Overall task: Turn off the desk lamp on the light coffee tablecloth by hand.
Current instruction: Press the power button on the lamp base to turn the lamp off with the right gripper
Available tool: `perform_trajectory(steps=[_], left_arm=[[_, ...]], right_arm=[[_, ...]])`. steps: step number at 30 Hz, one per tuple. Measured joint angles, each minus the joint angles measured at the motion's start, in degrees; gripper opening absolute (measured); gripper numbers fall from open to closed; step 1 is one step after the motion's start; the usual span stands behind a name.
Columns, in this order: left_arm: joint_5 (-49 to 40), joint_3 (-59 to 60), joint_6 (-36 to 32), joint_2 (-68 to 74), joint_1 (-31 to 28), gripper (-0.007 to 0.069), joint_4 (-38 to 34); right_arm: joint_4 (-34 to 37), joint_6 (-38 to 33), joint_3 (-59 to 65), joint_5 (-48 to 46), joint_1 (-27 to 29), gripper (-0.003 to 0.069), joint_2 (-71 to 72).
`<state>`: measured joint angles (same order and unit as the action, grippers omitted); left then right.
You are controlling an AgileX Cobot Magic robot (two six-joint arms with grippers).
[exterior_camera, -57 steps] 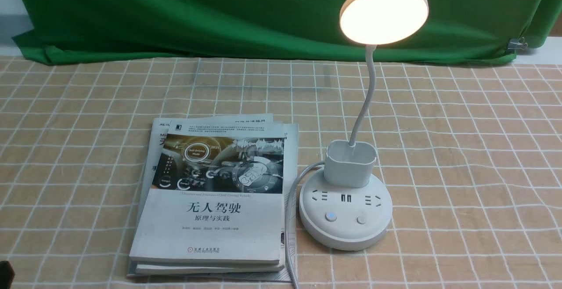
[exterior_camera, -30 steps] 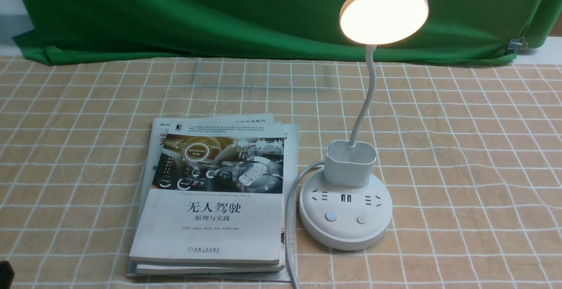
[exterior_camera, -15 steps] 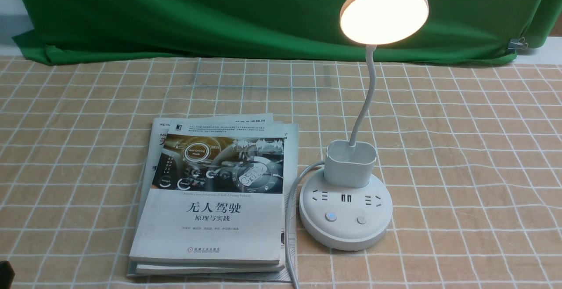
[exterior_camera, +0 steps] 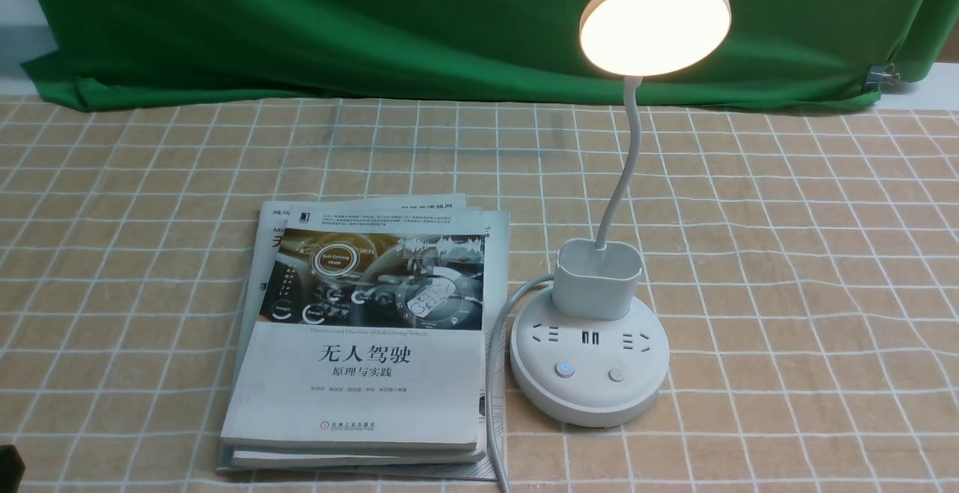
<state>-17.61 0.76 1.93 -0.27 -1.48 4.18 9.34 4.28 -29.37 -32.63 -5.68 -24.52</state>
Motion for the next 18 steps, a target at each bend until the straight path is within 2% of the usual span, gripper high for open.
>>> perform_trajectory(steps=[2,5,8,13,14,15,18], left_arm=[[0.0,0.0,0.0,0.0,0.0,0.0004,0.0],[0.0,0.0,0.0,0.0,0.0,0.0004,0.0],[0.0,0.0,0.0,0.0,0.0,0.0004,0.0],[0.0,0.0,0.0,0.0,0.0,0.0004,0.0],[0.0,0.0,0.0,0.0,0.0,0.0004,0.0],[0.0,0.0,0.0,0.0,0.0,0.0004,0.0],[0.0,0.0,0.0,0.0,0.0,0.0004,0.0]], right_arm=[[0.0,-5.62,-7.59,-8.75,0.0,0.0073,-9.02],[0.07,-9.61,-16.12,-17.69,-0.06,0.0061,-20.91],[0.95,-10.27,-20.17,-20.72,-1.56,0.0043,-30.21],[1.48,-9.8,-24.24,-19.14,-12.8,0.0038,-45.99],[1.42,-9.83,-24.41,-19.05,-13.36,0.0038,-46.6],[0.48,-8.88,-26.54,-18.87,-18.09,0.0038,-52.05],[-1.78,-7.35,-30.04,-18.83,-23.52,0.0038,-60.15]])
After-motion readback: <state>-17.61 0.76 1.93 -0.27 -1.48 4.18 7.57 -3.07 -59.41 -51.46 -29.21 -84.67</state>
